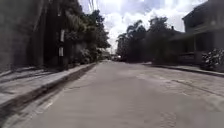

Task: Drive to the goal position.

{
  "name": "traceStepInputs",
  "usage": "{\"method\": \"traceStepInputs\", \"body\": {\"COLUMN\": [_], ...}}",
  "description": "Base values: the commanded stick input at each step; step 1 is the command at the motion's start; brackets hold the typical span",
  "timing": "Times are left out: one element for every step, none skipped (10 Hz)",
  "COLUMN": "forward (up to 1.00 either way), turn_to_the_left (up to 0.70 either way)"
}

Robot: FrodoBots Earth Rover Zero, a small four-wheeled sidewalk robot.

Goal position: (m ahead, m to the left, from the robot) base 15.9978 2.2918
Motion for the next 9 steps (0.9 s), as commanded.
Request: {"method": "traceStepInputs", "body": {"forward": [1.00,1.00,1.00,1.00,1.00,1.00,1.00,1.00,1.00], "turn_to_the_left": [0.00,0.00,0.00,0.00,0.00,0.00,0.00,0.00,0.00]}}
